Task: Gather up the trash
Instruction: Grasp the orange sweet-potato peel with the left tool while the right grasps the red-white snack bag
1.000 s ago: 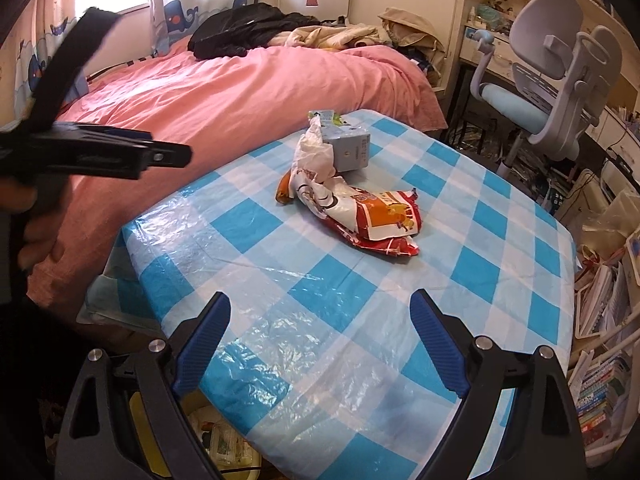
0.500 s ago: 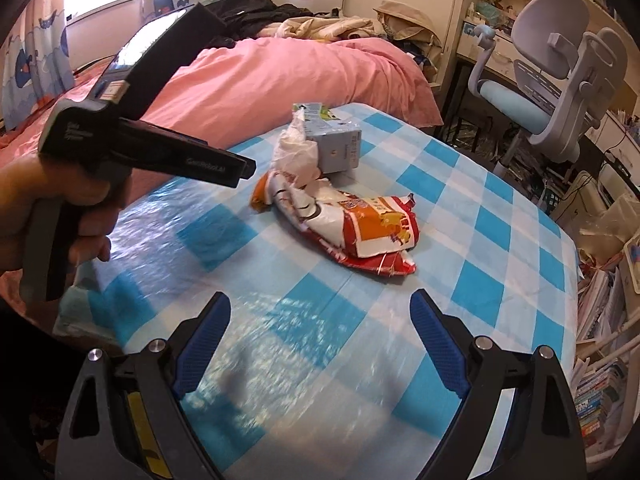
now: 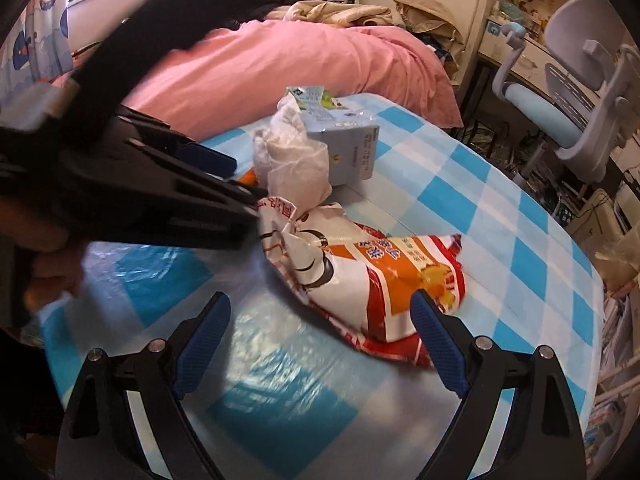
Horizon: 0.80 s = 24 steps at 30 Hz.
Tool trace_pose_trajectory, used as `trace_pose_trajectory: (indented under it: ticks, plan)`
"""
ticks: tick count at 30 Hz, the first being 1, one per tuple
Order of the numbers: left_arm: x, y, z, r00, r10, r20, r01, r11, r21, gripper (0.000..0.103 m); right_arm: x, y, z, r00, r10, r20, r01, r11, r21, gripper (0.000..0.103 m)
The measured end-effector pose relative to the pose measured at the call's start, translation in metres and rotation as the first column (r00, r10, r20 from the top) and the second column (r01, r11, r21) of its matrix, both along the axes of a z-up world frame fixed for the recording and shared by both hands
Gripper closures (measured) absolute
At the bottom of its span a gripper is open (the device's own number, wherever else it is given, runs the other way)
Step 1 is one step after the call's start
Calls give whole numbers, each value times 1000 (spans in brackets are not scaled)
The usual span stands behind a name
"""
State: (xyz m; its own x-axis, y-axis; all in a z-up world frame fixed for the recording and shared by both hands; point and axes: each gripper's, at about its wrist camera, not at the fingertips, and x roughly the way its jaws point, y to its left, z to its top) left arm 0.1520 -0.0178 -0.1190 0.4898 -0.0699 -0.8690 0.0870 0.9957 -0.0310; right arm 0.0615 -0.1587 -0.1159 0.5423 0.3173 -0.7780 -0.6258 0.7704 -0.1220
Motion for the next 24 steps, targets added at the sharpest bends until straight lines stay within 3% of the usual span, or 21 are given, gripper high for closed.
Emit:
trace_pose_trajectory:
  ticks: [1, 2, 5, 9, 13, 17, 19, 22, 23, 24]
  plan:
    - [-1, 2, 1, 1000, -2, -14, 2, 1000, -23, 84, 3, 0, -2, 1000, 0, -14, 0, 1000, 4, 19]
    - [-2, 4, 2, 1000, -4, -25, 3, 999, -41, 85, 7, -1, -3, 1000, -4, -30, 4, 1000, 9, 27]
    - [-7, 9, 1, 999, -6, -44, 3, 998, -59, 86, 11, -7, 2, 997, -32, -65, 34, 999, 29, 61]
    - [-23, 19, 3, 997, 12, -73, -19, 995, -96, 86, 0, -12, 9, 996, -36, -80, 39, 999, 30, 71]
    - [-44, 23, 9, 998, 10, -56, -16, 995, -100, 86, -18, -22, 17, 994, -35, -100, 37, 999, 23, 72]
    - [-59, 30, 13, 998, 29, -63, -39, 985, -166, 86, -33, -32, 19, 986, -29, -163, 32, 999, 14, 73]
    - [-66, 28, 14, 998, 22, -62, -31, 988, -154, 86, -45, -37, 21, 982, -24, -189, 27, 1000, 16, 71]
    - [-72, 25, 12, 998, 13, -54, -19, 993, -114, 85, -59, -40, 24, 985, -7, -174, 10, 1000, 12, 54]
    - [-73, 26, 11, 998, 12, -57, -18, 994, -107, 85, -63, -38, 25, 989, 3, -148, -3, 1000, -1, 39]
    - [-73, 26, 10, 998, 12, -59, -18, 995, -100, 85, -66, -36, 26, 993, 9, -119, -11, 1000, -16, 33]
